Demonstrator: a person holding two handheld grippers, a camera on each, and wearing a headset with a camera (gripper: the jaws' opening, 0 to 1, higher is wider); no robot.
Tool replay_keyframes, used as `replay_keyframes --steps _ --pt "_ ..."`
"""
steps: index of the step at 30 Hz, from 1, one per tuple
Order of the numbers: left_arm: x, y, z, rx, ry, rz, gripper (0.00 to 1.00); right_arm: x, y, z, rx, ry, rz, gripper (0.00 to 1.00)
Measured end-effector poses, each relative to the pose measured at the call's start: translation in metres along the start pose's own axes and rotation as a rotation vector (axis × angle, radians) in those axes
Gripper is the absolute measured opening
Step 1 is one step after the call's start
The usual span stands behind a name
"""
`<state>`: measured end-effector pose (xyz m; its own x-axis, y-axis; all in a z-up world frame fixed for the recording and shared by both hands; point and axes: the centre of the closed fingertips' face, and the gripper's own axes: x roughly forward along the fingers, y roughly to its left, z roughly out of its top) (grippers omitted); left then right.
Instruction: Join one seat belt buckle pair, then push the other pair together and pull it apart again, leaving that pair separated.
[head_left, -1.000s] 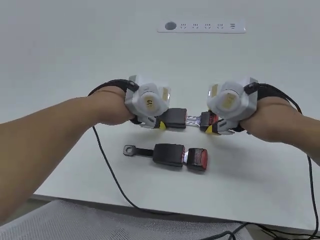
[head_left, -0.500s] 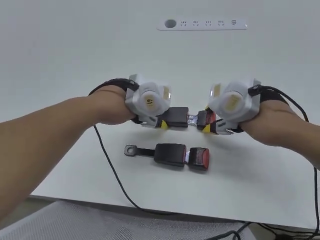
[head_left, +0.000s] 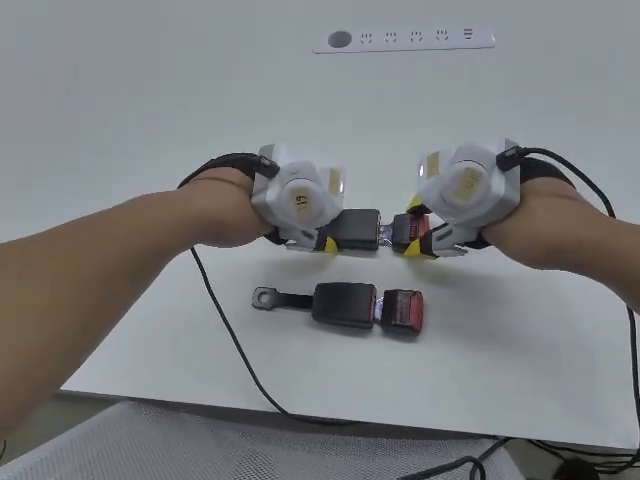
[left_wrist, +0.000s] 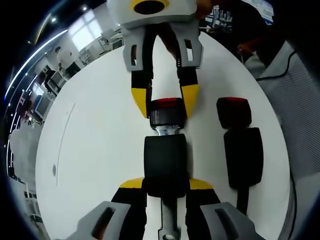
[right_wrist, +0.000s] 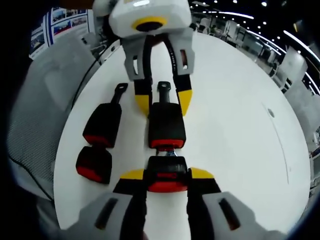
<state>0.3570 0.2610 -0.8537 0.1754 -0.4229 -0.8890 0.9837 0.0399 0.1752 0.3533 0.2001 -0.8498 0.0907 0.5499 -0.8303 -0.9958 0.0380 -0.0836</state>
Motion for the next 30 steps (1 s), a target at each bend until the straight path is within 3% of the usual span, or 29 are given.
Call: replay_keyframes --steps 15,21,26,30 --pt "-0.001 0.0 0.0 -0.003 0.005 0.001 0.3 0.002 0.0 0.002 0.001 -0.004 -0.014 0.29" --pt "-0.001 0.001 -0.001 -0.017 -0.01 0.006 0.3 -0.004 -0.002 -0.01 0.003 0.018 -0.018 0.3" --pt "-0.002 0.001 0.0 0.005 -0.009 0.002 0.31 -0.004 -0.002 -0.01 -0.017 -0.008 -0.012 0.31" --pt "-0.002 0.001 0.001 0.014 -0.011 0.003 0.31 -0.012 -0.003 -0.02 -0.013 -0.007 -0.002 0.31"
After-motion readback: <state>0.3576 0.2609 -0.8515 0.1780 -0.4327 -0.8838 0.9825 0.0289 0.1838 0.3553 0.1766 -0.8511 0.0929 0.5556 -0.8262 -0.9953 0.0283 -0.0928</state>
